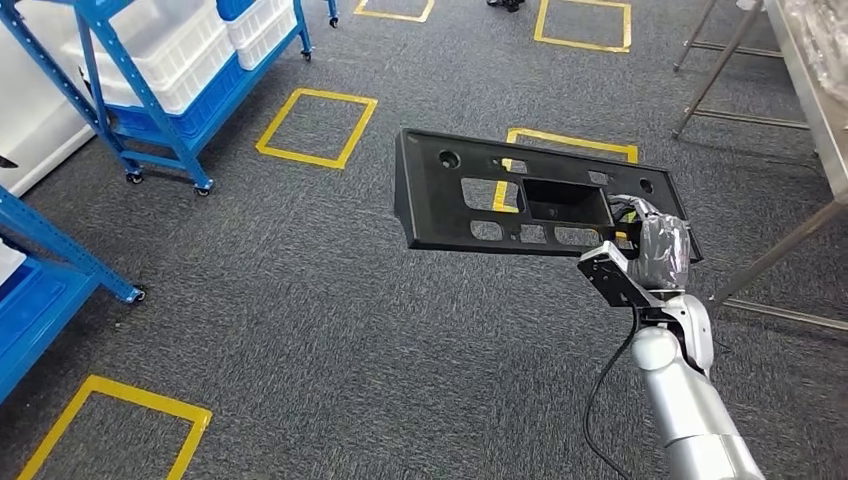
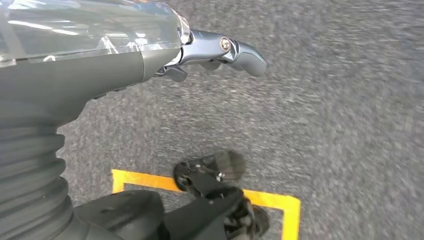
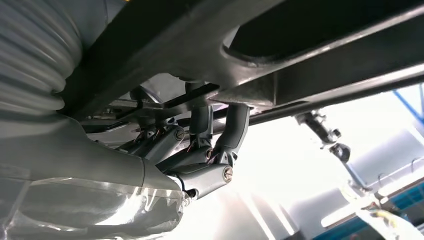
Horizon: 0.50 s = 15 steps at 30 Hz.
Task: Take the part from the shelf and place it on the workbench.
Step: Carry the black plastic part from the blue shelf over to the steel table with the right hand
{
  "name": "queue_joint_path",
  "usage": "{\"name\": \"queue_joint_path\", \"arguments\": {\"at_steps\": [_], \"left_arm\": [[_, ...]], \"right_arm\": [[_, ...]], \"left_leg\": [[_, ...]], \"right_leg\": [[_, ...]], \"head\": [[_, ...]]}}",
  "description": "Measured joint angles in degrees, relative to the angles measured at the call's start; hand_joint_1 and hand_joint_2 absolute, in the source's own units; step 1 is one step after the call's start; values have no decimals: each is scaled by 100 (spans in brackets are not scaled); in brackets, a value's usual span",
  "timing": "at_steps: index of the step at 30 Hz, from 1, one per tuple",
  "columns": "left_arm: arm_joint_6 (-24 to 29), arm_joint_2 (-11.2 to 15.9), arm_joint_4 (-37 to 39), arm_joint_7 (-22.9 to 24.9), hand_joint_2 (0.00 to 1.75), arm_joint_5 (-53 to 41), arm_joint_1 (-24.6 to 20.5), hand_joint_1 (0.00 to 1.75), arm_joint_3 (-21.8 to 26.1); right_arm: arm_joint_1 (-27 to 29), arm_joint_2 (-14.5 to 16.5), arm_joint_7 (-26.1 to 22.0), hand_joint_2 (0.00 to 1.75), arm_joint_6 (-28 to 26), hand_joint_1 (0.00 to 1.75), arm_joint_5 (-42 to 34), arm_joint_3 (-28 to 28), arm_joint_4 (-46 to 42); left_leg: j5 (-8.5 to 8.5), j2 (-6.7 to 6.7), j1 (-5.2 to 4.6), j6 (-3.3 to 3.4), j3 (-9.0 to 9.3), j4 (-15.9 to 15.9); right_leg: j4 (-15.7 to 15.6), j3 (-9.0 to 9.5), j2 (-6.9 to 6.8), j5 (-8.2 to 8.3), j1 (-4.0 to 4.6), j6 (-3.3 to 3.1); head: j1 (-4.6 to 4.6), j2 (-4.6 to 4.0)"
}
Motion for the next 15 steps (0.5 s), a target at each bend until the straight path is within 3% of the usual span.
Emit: {"name": "queue_joint_path", "arguments": {"at_steps": [1, 3, 4, 5, 6, 8, 10, 12, 13, 15], "left_arm": [[-1, 1, 0, 0, 175, 5, 9, 0, 0], [-2, 1, 0, 0, 175, 11, 42, 0, 0], [-2, 1, 0, 0, 175, 11, 56, 0, -1], [-3, 1, 0, 0, 175, 11, 63, 0, -1], [-3, 2, 0, -1, 175, 12, 64, 0, -1], [-7, 8, 1, -9, 175, 13, 63, 0, 0], [-16, 16, 2, -18, 175, 11, 56, 0, 0], [-21, 15, 2, -8, 175, 10, 38, 0, 0], [-21, 13, 2, 5, 175, 10, 21, 0, 0], [-14, 7, 2, 35, 175, 13, -3, 0, 0]], "right_arm": [[-25, 44, 16, 175, -3, 175, 48, 5, 28], [-52, 118, 38, 175, -7, 175, 98, 19, 88], [-50, 149, 40, 175, -8, 175, 107, 28, 116], [-46, 172, 41, 175, -9, 175, 112, 35, 142], [-47, 191, 42, 175, -12, 175, 117, 41, 167], [-59, 235, 47, 175, -36, 175, 136, 48, 207], [-71, 272, 52, 175, -83, 175, 165, 48, 222], [-45, 288, 66, 175, -111, 175, 205, 45, 198], [-17, 293, 78, 175, -111, 175, 237, 44, 168], [19, 308, 113, 175, -95, 175, 304, 43, 89]], "left_leg": [[-182, -192, 16, -16, -147, 329], [-486, -361, 24, -26, -506, 1080], [-509, -383, 24, -24, -614, 1284], [-418, -397, 24, -15, -625, 1277], [-230, -427, 25, 1, -534, 1045], [164, -666, 41, 43, -215, 298], [304, -873, 51, 81, -24, -155], [309, -807, 40, 138, 3, -232], [338, -729, 40, 180, 12, -271], [406, -566, 46, 269, 28, -361]], "right_leg": [[-4, -6, 60, 10, 0, -25], [4, -23, 214, 25, 15, -62], [11, -29, 302, 28, 23, -67], [20, -33, 390, 30, 29, -68], [31, -33, 476, 32, 31, -67], [57, -48, 631, 38, 34, -45], [70, -92, 766, 66, 30, 16], [37, -135, 905, 119, 13, 104], [36, -154, 889, 124, 7, 135], [266, -281, 598, -45, 24, 176]], "head": [[0, 1], [0, 1], [0, 2], [0, 2], [0, 2], [0, 0], [-1, 1], [-1, 2], [0, 2], [1, 1]]}}
